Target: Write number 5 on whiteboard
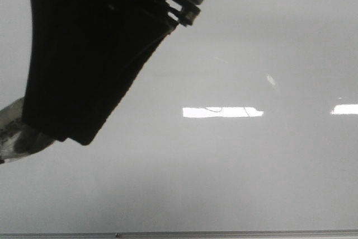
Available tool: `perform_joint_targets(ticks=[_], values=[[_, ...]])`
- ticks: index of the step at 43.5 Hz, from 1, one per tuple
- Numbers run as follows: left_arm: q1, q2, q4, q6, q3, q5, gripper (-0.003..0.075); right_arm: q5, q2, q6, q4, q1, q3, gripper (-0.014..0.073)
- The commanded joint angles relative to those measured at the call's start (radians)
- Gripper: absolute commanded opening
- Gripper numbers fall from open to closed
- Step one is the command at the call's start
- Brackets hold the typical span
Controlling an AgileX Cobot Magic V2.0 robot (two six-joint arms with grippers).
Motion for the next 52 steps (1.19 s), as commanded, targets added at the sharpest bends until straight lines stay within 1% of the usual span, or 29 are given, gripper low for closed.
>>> perform_joint_targets(ticks=[1,7,13,20,23,27,32,33,34,36,38,39,43,47,49,52], values=[[-0.008,-0.017,-0.005,-0.003,-0.032,-0.032,-0.0020,-0.021,-0.037,-0.007,0.036,0.001,-0.034,0.0272],[-0.008,-0.017,-0.005,-0.003,-0.032,-0.032,-0.0020,-0.022,-0.037,-0.007,0.038,0.001,-0.034,0.0127],[-0.008,-0.017,-0.005,-0.003,-0.032,-0.032,-0.0020,-0.020,-0.037,-0.007,0.038,0.001,-0.034,-0.0074],[-0.008,-0.017,-0.007,-0.007,-0.032,-0.036,-0.0016,-0.021,-0.041,-0.007,0.037,-0.001,-0.034,-0.0068],[-0.008,-0.017,-0.009,-0.007,-0.032,-0.026,0.0019,-0.012,-0.049,-0.007,0.030,-0.009,-0.034,-0.0068],[-0.008,-0.017,-0.009,-0.034,-0.032,-0.024,0.0144,0.007,-0.071,-0.006,0.030,-0.038,-0.024,-0.0067],[-0.008,-0.018,-0.009,-0.069,-0.032,-0.032,0.0389,0.006,-0.119,-0.006,0.030,-0.086,0.023,-0.0063],[-0.008,-0.018,-0.009,-0.079,-0.032,-0.036,0.0451,0.007,-0.128,-0.006,0.030,-0.101,0.041,-0.0063],[-0.008,-0.018,-0.009,-0.079,-0.032,-0.041,0.0492,0.008,-0.139,-0.006,0.030,-0.112,0.050,-0.0063],[-0.008,-0.018,-0.009,-0.079,-0.032,-0.045,0.0568,0.010,-0.165,-0.006,0.030,-0.137,0.089,-0.0063],[-0.008,-0.018,-0.009,-0.079,-0.032,-0.050,0.0608,0.012,-0.190,-0.006,0.030,-0.162,0.117,-0.0063],[-0.008,-0.018,-0.009,-0.079,-0.032,-0.050,0.0618,0.012,-0.209,-0.006,0.030,-0.175,0.140,-0.0063],[-0.008,-0.018,-0.009,-0.079,-0.032,-0.051,0.0620,0.000,-0.278,0.004,0.030,-0.250,0.218,-0.0063],[-0.008,-0.018,-0.009,-0.079,-0.032,-0.051,0.0617,-0.051,-0.369,0.029,0.030,-0.334,0.298,-0.0063],[-0.008,-0.018,-0.009,-0.079,-0.032,-0.051,0.0603,-0.095,-0.418,0.040,0.030,-0.381,0.333,-0.0063],[-0.008,-0.018,-0.009,-0.079,-0.032,-0.051,0.0553,-0.186,-0.487,0.050,0.031,-0.446,0.378,-0.0063]])
